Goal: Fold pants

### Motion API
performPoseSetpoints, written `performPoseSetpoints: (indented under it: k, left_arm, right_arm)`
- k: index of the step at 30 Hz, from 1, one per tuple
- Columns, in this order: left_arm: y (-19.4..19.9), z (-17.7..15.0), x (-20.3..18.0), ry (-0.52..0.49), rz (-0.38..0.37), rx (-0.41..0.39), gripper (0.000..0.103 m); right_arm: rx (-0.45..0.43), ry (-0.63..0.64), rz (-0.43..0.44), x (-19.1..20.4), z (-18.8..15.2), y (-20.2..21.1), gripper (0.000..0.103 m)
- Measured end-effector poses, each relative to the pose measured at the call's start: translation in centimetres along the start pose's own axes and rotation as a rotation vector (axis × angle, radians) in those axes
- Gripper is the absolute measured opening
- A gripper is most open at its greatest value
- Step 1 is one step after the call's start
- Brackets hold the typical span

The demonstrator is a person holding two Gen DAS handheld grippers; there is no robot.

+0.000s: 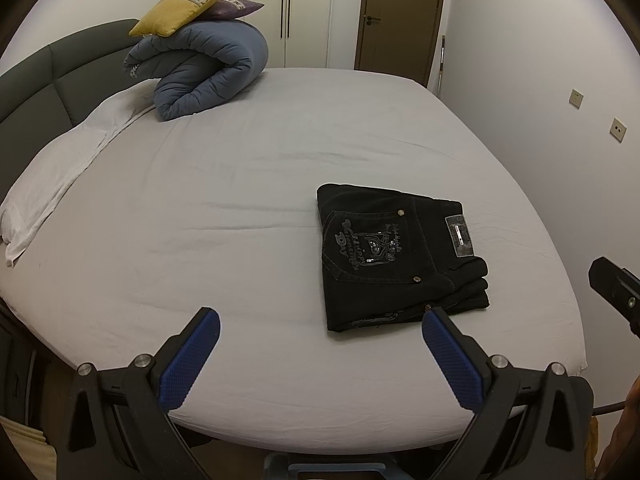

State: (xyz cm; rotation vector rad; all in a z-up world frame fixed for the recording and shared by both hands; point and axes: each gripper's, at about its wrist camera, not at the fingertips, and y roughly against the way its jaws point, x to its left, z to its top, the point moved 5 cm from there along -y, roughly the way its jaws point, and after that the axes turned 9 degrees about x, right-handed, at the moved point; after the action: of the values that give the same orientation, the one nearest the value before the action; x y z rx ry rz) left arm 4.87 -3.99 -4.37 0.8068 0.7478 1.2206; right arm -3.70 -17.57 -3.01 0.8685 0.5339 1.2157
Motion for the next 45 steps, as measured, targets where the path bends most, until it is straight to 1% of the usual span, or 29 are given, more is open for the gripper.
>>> performPoseSetpoints:
  k: [35,45]
  left_arm:
    - [-0.13,-0.3,0.08,0.007,-0.002,0.004,0.103]
    - [-0.38,-0.45,0.47,0.009,-0.004,0.015,0.103]
  right_arm:
    - [0.006,-0.001,0.002,0.32,-0.13,-0.19,0.103]
    - [0.011,0.002,0.009,0.43,-0.65,-0.4,0.103]
